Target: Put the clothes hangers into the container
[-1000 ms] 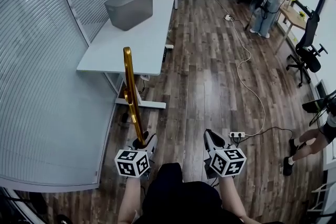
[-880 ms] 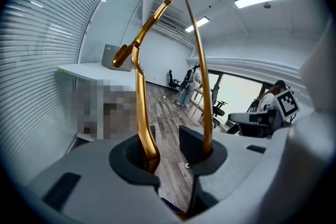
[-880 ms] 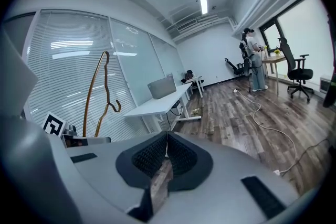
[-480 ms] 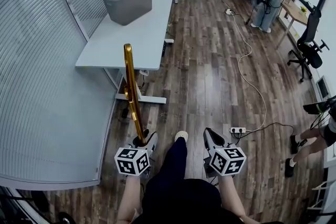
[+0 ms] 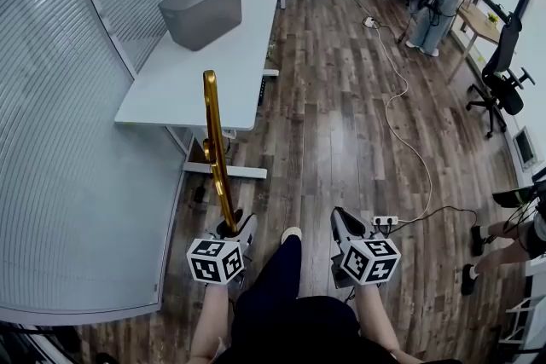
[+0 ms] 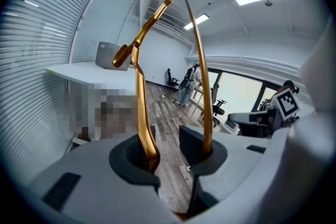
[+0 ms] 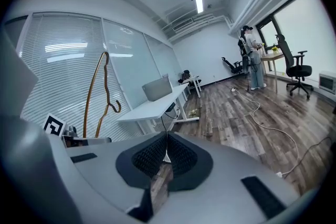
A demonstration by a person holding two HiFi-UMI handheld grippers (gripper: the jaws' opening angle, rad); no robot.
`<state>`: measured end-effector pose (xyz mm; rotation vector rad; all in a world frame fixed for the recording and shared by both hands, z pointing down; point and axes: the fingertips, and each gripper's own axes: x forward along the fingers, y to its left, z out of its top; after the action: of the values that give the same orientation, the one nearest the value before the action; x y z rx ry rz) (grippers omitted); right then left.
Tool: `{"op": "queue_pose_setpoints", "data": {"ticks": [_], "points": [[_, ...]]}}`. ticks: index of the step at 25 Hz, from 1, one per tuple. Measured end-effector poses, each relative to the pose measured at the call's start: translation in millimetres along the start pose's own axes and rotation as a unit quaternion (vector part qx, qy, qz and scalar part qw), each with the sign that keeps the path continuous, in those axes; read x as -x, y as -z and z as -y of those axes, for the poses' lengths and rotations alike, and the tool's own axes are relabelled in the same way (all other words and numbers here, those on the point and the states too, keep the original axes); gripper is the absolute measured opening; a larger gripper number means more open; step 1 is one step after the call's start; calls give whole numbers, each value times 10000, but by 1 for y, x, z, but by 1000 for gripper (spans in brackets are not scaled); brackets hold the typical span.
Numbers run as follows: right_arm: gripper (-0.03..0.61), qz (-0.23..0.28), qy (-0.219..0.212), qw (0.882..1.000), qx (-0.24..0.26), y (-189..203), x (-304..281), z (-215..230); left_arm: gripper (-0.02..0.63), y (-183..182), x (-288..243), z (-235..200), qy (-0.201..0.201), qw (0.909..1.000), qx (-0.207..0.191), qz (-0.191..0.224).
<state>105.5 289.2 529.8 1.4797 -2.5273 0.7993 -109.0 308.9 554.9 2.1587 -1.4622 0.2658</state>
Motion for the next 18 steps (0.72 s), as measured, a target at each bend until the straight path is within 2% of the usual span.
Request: {"op": "queue_pose_setpoints", "data": {"ticks": [18], "points": [[29,9,78,10000,3,-104,-131,52,147,-112,-144,-39,344,9994,-78,-30]]}}
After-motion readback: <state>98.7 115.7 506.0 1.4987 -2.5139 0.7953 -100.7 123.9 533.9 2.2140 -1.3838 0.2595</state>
